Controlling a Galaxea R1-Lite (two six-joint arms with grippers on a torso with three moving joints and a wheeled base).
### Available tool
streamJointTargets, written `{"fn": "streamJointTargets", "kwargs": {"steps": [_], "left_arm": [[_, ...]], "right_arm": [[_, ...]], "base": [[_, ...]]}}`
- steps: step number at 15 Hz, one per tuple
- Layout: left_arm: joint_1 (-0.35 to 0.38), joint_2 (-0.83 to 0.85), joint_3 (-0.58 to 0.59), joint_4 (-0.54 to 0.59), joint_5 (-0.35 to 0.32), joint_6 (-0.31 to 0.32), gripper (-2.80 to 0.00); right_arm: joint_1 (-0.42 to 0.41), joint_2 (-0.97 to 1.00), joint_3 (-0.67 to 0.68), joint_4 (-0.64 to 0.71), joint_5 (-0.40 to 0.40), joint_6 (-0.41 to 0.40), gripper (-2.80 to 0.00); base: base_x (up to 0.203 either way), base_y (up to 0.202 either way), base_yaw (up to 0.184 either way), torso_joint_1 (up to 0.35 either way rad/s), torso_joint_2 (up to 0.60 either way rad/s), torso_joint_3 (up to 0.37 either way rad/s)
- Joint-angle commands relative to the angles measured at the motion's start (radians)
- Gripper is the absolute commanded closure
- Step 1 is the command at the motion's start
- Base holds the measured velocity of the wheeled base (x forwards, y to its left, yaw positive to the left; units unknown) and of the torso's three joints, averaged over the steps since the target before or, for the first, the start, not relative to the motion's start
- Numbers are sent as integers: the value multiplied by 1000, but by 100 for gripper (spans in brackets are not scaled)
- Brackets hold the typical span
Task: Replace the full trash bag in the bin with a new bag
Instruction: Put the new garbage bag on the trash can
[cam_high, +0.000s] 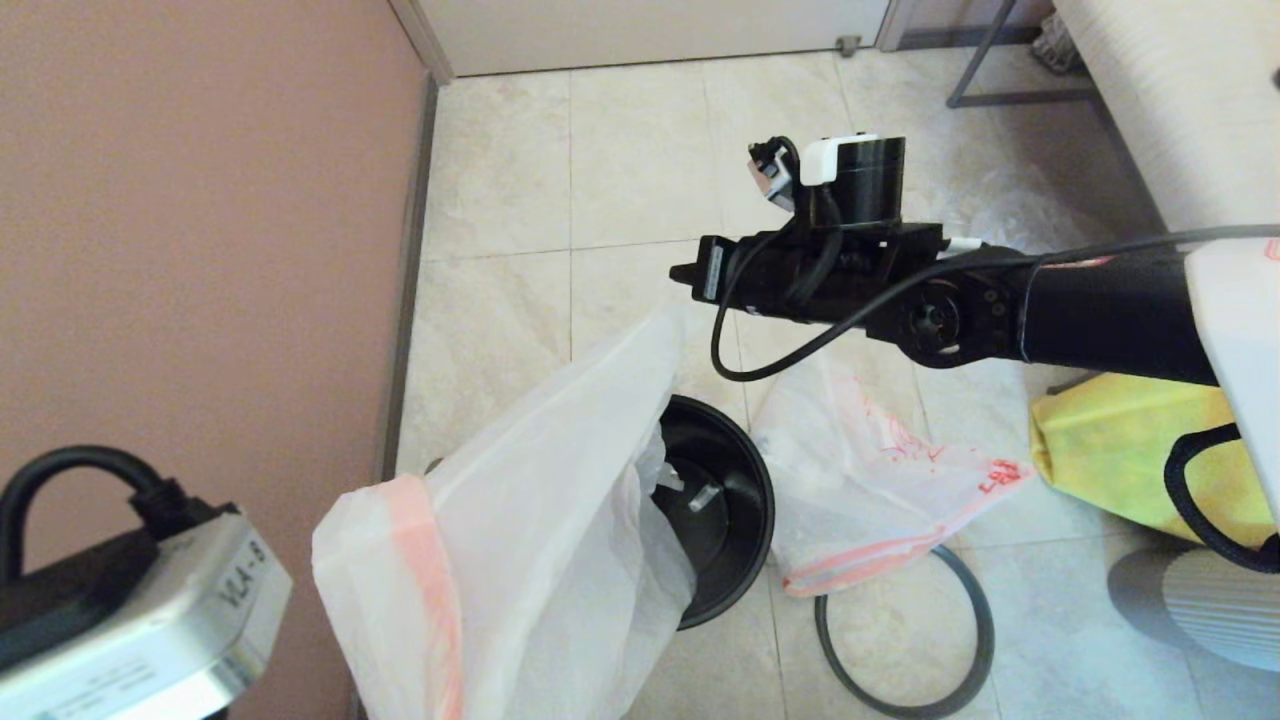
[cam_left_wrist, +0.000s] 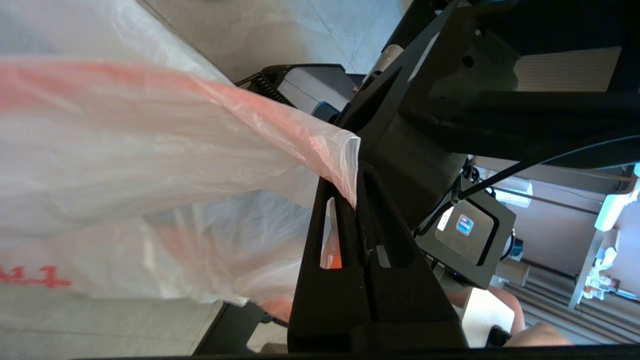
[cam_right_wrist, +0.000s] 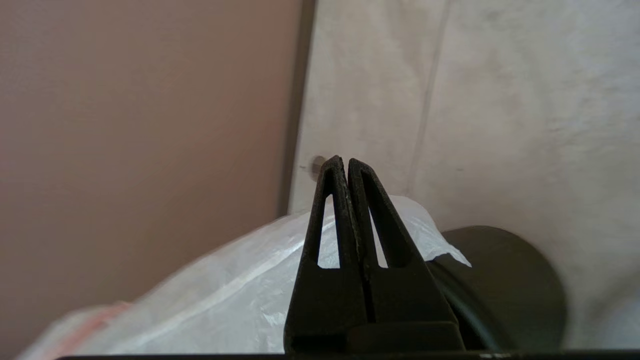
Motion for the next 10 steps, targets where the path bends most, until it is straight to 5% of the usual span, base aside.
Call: {"fn": "streamJointTargets", "kwargs": {"steps": [1, 4, 10], "left_arm": [[1, -7, 38, -42, 2, -4, 0], [11, -17, 72, -90, 10, -6, 0], [130, -17, 94, -167, 11, -2, 0]], "right_arm": [[32, 27, -1, -7, 3, 33, 0], [92, 46, 32, -22, 1, 37, 0], [175, -58, 414, -7, 22, 10, 0]], "base": [[0, 0, 0, 0, 0, 0], [0, 0, 0, 0, 0, 0], [0, 0, 0, 0, 0, 0]]}}
